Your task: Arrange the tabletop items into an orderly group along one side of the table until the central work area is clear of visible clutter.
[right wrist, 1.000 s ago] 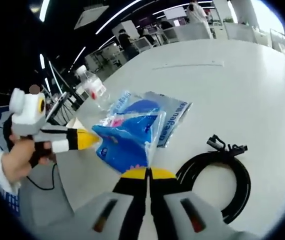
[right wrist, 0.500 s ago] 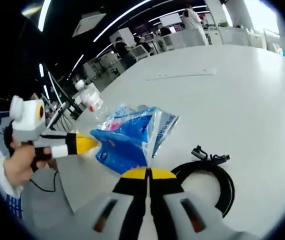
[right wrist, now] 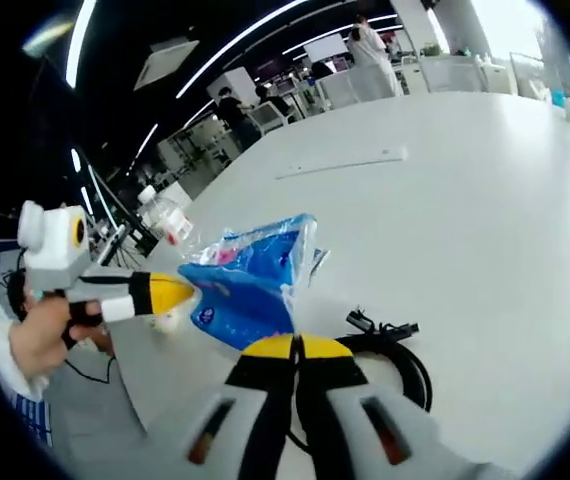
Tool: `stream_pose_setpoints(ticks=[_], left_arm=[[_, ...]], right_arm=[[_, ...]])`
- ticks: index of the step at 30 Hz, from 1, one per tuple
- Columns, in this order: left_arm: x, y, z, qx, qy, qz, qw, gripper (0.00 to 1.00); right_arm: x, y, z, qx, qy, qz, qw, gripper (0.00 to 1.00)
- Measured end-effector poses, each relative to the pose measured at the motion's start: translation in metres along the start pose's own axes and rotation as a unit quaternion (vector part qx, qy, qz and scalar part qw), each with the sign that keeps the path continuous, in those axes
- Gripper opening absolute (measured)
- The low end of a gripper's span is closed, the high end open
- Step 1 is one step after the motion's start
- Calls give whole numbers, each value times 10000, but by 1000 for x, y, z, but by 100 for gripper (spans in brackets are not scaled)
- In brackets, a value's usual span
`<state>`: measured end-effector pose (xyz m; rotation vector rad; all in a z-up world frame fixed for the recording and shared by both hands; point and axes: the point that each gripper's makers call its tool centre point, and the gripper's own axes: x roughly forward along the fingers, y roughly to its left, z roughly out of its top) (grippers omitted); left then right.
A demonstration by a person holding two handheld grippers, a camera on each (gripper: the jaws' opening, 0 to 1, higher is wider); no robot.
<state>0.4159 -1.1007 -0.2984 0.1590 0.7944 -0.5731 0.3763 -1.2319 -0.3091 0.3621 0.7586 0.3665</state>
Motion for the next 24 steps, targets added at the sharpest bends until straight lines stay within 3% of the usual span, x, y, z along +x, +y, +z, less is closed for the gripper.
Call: stream_pose_setpoints(ticks=[24], left_arm=[[32,-50,50,516,-107,-396,9978,0]], right_arm=[[-35,-54,28,432,-493,-412,9970,0]])
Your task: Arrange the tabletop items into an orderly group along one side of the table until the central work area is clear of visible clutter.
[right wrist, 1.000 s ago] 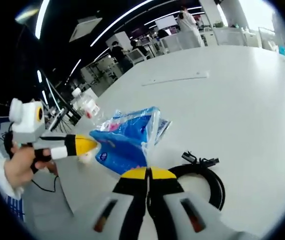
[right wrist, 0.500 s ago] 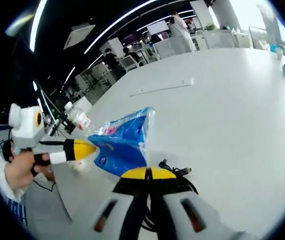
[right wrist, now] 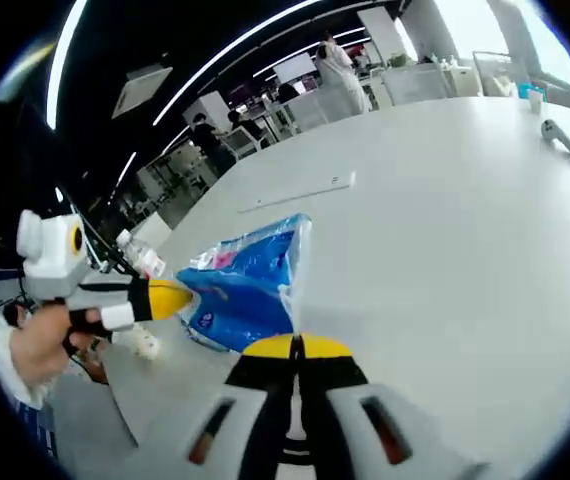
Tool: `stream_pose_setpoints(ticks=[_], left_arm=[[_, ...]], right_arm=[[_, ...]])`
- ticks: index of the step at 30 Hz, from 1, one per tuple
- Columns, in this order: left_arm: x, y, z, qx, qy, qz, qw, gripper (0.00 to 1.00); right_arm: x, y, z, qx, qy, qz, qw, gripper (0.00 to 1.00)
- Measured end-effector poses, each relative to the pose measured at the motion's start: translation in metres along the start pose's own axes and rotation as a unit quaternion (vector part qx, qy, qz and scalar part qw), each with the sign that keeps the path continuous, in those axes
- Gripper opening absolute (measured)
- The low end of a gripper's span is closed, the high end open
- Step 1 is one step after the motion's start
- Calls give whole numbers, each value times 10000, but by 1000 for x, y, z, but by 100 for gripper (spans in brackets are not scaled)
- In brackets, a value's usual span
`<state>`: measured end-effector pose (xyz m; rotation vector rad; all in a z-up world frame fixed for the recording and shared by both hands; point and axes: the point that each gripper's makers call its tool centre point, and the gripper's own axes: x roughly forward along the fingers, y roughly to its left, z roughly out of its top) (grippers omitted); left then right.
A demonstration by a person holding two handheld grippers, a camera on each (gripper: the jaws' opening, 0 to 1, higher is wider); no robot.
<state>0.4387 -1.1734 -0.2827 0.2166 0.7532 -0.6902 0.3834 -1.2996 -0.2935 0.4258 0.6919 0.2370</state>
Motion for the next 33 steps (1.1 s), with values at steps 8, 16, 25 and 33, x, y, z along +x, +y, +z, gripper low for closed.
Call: stream_pose_setpoints(ticks=[8,16,25,33], left_arm=[[8,-13,3,-54,-18,-181,9998,0],[15,-20,12,-50,-54,-235,9997,0],[27,-34,33,284,-42,-308,9991,0],[42,-46,42,350,-10,-469,9983,0]], right_arm=[[-6,-14,9,71,-82,-60,9999,0],[-7,-24,14,128,-137,-98,9998,0],[-12,-44,25,256,-264,-250,9990,0],[-15,-63,33,389,-363,-366,9979,0]])
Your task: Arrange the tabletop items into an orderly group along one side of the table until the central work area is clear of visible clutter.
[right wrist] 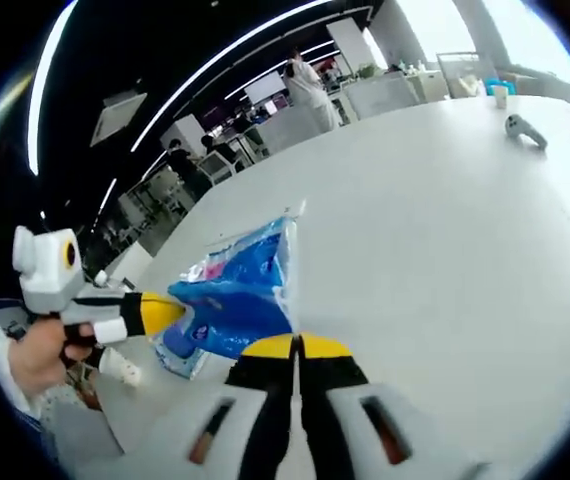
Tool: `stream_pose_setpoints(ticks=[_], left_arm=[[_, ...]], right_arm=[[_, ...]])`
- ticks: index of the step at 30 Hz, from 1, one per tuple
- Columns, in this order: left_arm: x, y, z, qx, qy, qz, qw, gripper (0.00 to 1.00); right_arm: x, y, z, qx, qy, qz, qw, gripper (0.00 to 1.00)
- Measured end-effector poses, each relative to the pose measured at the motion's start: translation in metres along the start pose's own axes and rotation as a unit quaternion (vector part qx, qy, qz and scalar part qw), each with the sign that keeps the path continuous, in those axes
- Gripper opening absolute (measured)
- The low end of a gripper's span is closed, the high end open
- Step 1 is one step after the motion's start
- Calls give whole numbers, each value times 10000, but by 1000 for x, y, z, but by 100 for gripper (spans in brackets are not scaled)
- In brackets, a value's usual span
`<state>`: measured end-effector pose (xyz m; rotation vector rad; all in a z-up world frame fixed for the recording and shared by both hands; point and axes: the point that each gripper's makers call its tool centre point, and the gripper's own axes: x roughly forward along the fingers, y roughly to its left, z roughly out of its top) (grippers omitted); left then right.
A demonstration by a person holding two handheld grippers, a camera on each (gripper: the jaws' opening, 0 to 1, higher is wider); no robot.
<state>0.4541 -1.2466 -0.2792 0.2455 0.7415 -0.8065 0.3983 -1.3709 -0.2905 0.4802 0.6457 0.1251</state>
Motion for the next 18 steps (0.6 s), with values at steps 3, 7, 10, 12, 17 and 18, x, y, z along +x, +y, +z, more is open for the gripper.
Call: stream_pose_setpoints(ticks=[3,7,10,12,17,18], left_arm=[[6,-2,-2,12,55,-20,10000,0],[14,-3,-5,-4,137,-47,9999,0],[20,-3,-10,-68,217,-65,9997,0],[25,-4,-13,-121,287,-112,9995,0],[33,-5,-18,-153,383,-161,9990,0],[36,-5,-19,-157,409,-165,9989,0]], right_arm=[[3,-6,0,26,19,-30,10000,0],[5,-10,-3,69,71,-49,9999,0],[9,-16,-6,96,127,-69,9998,0],[12,-20,-8,100,168,-103,9998,0],[16,-25,-12,124,254,-128,9995,0],[17,-25,-13,118,279,-135,9994,0]])
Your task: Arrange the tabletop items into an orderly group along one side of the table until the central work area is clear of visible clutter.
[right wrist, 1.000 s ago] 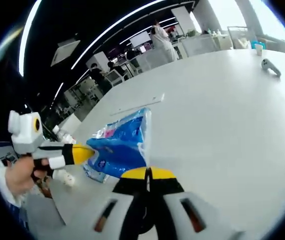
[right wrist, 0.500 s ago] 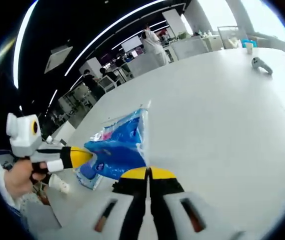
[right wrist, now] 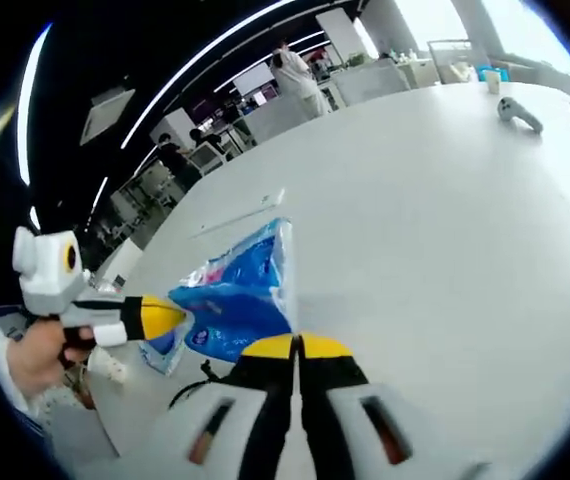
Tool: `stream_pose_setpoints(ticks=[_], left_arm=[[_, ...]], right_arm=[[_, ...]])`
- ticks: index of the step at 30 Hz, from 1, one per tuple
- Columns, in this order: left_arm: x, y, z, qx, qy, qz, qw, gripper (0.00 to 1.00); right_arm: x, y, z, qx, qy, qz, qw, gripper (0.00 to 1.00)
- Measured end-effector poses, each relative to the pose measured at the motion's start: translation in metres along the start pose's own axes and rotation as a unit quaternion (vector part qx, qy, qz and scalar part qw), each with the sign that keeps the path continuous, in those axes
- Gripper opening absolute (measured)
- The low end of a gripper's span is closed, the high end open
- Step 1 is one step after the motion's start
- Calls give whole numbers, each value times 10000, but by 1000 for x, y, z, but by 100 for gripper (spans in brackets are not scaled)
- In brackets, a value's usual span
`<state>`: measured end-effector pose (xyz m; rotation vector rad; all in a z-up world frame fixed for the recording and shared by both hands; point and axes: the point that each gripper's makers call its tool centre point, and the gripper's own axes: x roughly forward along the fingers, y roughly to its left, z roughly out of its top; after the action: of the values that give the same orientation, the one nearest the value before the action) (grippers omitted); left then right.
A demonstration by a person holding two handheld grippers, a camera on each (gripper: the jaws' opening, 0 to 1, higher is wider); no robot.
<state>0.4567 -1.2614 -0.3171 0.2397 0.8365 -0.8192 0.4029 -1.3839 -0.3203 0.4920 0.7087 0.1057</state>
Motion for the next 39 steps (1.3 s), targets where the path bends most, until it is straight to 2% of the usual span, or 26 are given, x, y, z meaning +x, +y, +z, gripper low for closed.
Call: stream_pose_setpoints(ticks=[6,10,17,25,39], left_arm=[[12,2,-9,35,162,45,9999,0],[22,6,-17,-188,315,17,9993,0],[30,3,-21,-238,366,-16,9990,0],[33,2,-23,-379,369,-21,9986,0],[37,4,-25,-486,378,-1,9981,0]], right_arm=[[9,-5,-8,24,171,-35,9998,0],[14,-8,-11,-2,282,-59,9996,0],[20,-19,-20,-26,524,-169,9985,0],[26,-26,-22,-30,658,-239,9975,0],[29,-29,-25,-64,686,-280,9972,0]])
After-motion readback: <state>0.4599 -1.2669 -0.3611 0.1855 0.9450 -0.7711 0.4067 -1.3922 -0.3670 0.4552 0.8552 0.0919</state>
